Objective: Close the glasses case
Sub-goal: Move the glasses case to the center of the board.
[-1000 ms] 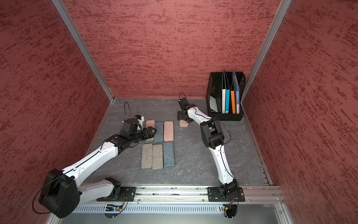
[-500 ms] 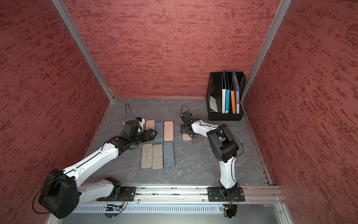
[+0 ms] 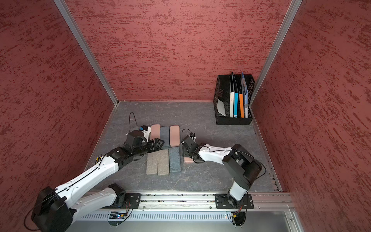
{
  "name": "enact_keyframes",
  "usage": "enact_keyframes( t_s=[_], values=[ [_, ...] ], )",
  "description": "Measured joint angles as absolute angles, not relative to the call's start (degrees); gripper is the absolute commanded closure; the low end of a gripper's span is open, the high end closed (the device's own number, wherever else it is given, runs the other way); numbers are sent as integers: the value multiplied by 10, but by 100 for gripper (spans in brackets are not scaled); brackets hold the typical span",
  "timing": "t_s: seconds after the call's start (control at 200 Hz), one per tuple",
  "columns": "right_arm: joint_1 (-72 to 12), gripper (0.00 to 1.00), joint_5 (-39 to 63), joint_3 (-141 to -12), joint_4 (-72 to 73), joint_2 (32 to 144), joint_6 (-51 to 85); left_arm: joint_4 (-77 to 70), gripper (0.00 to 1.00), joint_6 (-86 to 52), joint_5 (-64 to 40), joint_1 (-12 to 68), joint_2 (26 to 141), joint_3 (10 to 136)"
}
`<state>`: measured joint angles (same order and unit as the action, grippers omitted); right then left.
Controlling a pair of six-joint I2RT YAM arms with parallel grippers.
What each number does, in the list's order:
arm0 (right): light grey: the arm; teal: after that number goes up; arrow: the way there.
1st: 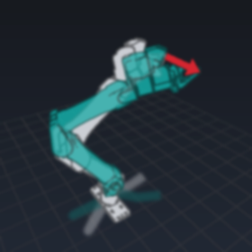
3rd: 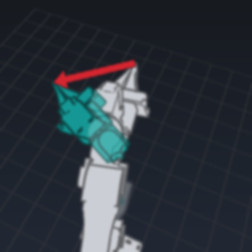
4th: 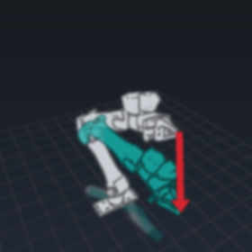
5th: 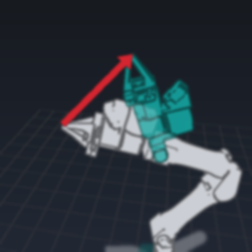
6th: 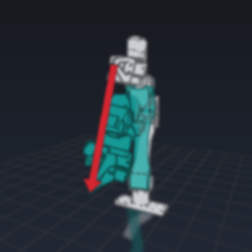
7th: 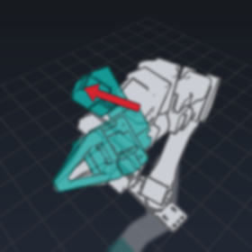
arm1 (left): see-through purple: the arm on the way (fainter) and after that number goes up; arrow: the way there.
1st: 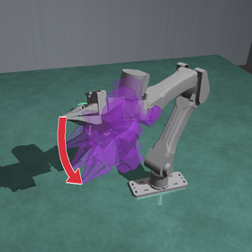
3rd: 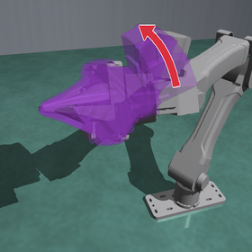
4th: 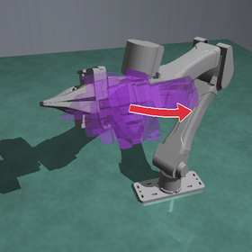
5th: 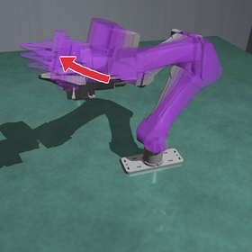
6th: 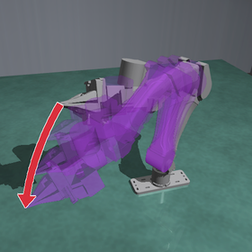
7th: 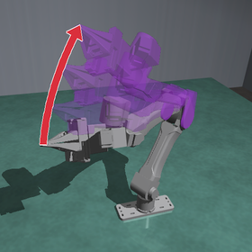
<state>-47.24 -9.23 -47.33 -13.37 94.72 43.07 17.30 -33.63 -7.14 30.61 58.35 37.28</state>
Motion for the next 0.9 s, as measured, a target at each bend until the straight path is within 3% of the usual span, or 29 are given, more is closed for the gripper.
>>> enact_keyframes(
  t_s=[0.511,0.791,0.902],
  values=[
    [-538,20,-123,-439,-129,917,493,202,14,-343,-54,328,541,363],
    [-540,6,-120,-384,-180,815,510,219,14,-343,-43,329,525,363],
    [-534,6,-114,-366,-180,766,512,220,14,-343,-41,329,524,363]
  ],
)
